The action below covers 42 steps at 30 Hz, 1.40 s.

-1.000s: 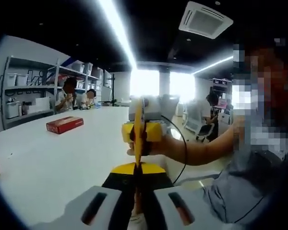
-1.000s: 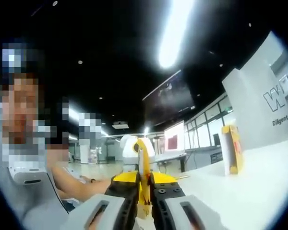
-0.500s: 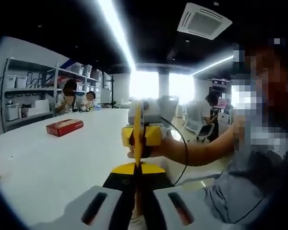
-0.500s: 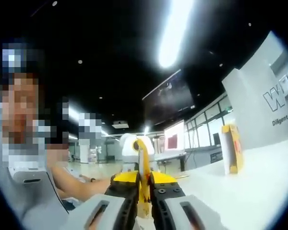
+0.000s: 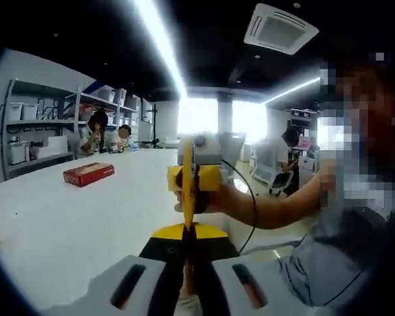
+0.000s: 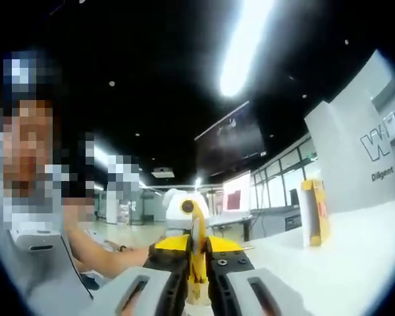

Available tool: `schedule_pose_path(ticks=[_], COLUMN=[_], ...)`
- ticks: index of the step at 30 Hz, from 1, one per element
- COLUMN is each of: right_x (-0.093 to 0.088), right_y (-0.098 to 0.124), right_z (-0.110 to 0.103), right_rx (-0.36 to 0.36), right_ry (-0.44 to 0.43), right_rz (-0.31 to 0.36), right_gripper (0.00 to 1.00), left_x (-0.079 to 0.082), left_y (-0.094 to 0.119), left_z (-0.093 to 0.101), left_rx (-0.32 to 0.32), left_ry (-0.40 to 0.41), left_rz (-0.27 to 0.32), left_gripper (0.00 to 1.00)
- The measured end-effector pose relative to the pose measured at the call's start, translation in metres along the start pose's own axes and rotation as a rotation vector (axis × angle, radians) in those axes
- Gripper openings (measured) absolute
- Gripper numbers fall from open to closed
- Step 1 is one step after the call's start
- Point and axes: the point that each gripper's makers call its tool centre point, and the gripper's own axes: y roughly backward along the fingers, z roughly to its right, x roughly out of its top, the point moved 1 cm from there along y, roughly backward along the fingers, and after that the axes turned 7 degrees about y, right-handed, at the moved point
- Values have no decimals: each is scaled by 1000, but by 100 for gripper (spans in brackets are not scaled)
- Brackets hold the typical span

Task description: Tear open the coffee pouch, take out the coffee, and pour the coffee from the pouch into the cup

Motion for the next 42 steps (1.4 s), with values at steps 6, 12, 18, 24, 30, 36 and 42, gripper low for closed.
schedule_pose_path(ticks=[6,12,18,24,30,36,42], right_x=[1,-1,0,7,10,7,5], right_y=[-1,-2,-1,1,3,2,1], right_z=[-1,-3,-2,0,2,1,1], right_rx=[2,9,6,-4,-10,-5,-2], right_ry=[3,8,25,36,33,32,37], right_rz=[0,-5,-24,-6,8,-6,-17], right_gripper=[10,10,11,10,9,9,10], left_x=[4,4,4,2,9,9,8], left_y=[-1,-1,-1,0,0,-2,-2], left_z=[2,3,2,-1,-3,-1,-1], left_rx=[-6,1,7,10,16,13,17], left_ry=[0,-28,-58,-53,-36,-40,-43], left_rz=[15,10,7,0,27,29,20], left_gripper=[8,4,3,3,9,9,3])
